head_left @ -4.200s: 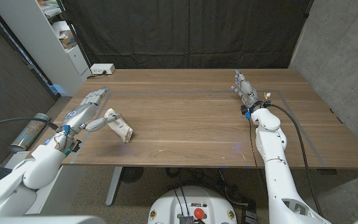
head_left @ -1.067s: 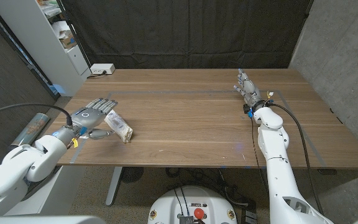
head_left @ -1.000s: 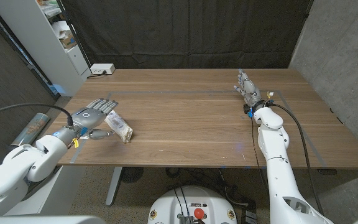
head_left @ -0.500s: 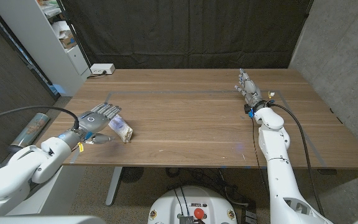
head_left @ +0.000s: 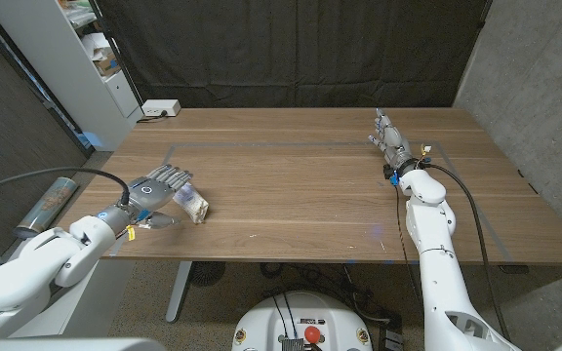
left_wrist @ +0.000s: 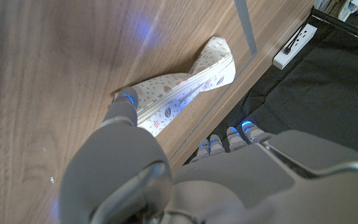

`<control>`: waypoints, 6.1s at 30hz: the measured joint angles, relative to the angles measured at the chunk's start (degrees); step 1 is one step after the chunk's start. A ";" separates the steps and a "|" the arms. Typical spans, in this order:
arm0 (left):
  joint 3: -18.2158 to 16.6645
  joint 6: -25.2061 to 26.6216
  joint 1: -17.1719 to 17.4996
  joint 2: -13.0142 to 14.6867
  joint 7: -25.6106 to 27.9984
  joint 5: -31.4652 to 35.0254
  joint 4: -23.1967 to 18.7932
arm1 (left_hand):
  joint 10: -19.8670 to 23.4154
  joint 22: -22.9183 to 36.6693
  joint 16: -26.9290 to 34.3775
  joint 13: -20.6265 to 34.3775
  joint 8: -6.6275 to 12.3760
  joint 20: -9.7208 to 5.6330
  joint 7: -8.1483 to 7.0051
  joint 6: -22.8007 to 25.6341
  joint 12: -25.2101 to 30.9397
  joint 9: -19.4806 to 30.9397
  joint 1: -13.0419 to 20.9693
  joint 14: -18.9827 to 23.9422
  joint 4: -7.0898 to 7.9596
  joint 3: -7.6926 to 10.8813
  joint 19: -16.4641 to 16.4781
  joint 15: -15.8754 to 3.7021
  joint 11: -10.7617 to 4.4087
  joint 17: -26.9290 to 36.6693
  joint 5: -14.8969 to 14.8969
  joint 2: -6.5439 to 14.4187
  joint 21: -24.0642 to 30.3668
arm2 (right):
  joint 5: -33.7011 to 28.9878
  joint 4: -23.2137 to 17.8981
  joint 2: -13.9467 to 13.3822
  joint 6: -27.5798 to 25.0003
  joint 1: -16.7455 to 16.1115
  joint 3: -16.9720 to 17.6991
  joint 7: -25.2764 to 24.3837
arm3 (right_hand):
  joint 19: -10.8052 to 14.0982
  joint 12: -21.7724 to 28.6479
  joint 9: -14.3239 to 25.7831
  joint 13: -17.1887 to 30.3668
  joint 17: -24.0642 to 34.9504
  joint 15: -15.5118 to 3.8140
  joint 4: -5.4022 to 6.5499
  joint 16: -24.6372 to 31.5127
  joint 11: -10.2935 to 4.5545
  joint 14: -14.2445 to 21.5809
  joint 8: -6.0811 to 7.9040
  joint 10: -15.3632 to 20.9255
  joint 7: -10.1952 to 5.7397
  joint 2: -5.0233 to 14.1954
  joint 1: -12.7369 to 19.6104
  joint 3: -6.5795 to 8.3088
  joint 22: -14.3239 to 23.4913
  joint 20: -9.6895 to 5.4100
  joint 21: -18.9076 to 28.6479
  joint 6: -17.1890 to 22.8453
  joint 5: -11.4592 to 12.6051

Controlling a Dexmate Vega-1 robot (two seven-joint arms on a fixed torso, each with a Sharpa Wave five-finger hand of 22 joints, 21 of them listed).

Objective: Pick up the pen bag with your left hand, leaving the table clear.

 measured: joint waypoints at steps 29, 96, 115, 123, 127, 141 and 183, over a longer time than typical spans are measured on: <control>6.26 3.19 -4.00 5.06 1.85 -4.44 3.52 | 7.39 -0.01 0.77 0.00 1.88 -0.75 -2.29 6.66 2.53 0.00 3.02 3.01 0.70 -0.71 1.59 -2.08 -1.79 -0.13 0.22 0.00 0.00 | 0.07 0.93 0.00 -0.25 -0.43 0.80 -0.22 | 0.21 0.00 0.00 0.00 0.00 0.00 0.24 0.24 0.00 0.00 0.00 0.00 0.00 0.00 0.00 -0.24 0.00 0.21 0.00 0.00 0.08; 19.22 14.72 -8.00 12.74 4.68 -9.53 2.97 | 45.79 0.80 6.12 1.13 8.35 3.39 -8.89 48.27 8.72 0.56 19.03 38.51 1.52 -2.52 33.56 -4.76 -7.02 0.30 -9.01 9.52 8.56 | 1.01 1.28 -0.33 -0.52 -0.65 1.62 1.35 | 0.41 0.00 0.00 0.00 0.00 0.21 0.15 0.23 0.32 0.62 0.00 0.32 0.00 0.62 -0.16 -0.64 0.00 0.41 0.00 0.00 0.08; 19.79 17.01 -7.57 13.45 3.78 -8.66 0.65 | 51.59 1.08 7.13 2.15 10.20 2.24 -9.08 54.39 9.61 0.56 20.29 45.29 1.42 -1.41 35.84 -5.68 -8.57 0.14 -11.14 10.77 9.38 | 1.92 1.14 -0.44 0.01 -1.22 2.04 2.04 | 0.41 0.00 0.00 0.00 0.30 -0.01 0.00 0.23 0.31 0.83 0.00 0.32 0.00 0.62 -0.16 -0.79 0.00 0.41 0.00 0.00 0.08; 19.80 17.98 -7.41 13.46 3.01 -7.99 -0.49 | 51.59 1.08 6.85 2.16 10.20 2.24 -9.08 54.38 9.61 0.56 20.28 45.29 1.42 -1.41 35.84 -5.68 -8.57 0.14 -11.14 10.77 9.38 | 2.39 0.86 -0.65 0.17 -1.52 2.31 2.27 | 0.41 0.00 0.00 0.00 0.30 -0.11 0.00 0.23 0.31 0.92 0.00 0.31 0.00 0.62 -0.16 -0.79 0.00 0.41 0.00 0.00 0.08; 19.43 18.35 -7.15 13.29 2.90 -7.61 -1.05 | 51.59 1.08 6.42 2.36 10.20 2.24 -9.08 54.38 9.61 0.56 20.28 45.28 1.42 -1.41 35.83 -5.68 -8.57 0.14 -11.14 10.77 9.38 | 2.53 0.62 -0.77 0.19 -1.67 2.38 2.37 | 0.41 0.00 0.00 0.00 0.30 -0.11 -0.12 0.23 0.31 0.92 0.00 0.31 0.00 0.61 -0.16 -0.91 0.00 0.41 0.00 0.00 0.08; 17.80 18.00 -6.92 12.68 2.88 -7.41 -1.82 | 54.05 1.07 6.19 2.74 10.86 2.24 -8.89 57.23 9.60 0.83 21.05 46.71 1.26 -0.78 35.83 -5.67 -8.74 0.03 -11.15 11.07 9.38 | 2.82 0.20 -0.84 0.19 -1.93 2.37 2.46 | 0.43 0.00 0.00 0.00 0.29 -0.10 0.09 0.23 0.31 0.92 0.00 0.31 0.00 0.61 -0.16 -1.20 0.00 0.42 0.00 0.00 0.08; 9.27 10.19 -8.90 8.36 0.34 -5.80 -4.94 | 53.19 1.06 5.32 3.22 10.41 2.76 -9.16 56.04 8.21 0.79 21.33 46.04 1.26 -1.13 35.30 -5.32 -8.56 0.56 -11.15 10.77 9.38 | 2.94 1.43 -0.42 1.64 -0.78 2.23 1.38 | 0.61 0.00 0.00 0.00 0.28 -0.07 0.09 0.23 0.31 0.94 0.00 0.31 0.00 0.91 0.14 -1.19 0.00 0.61 0.00 0.00 0.08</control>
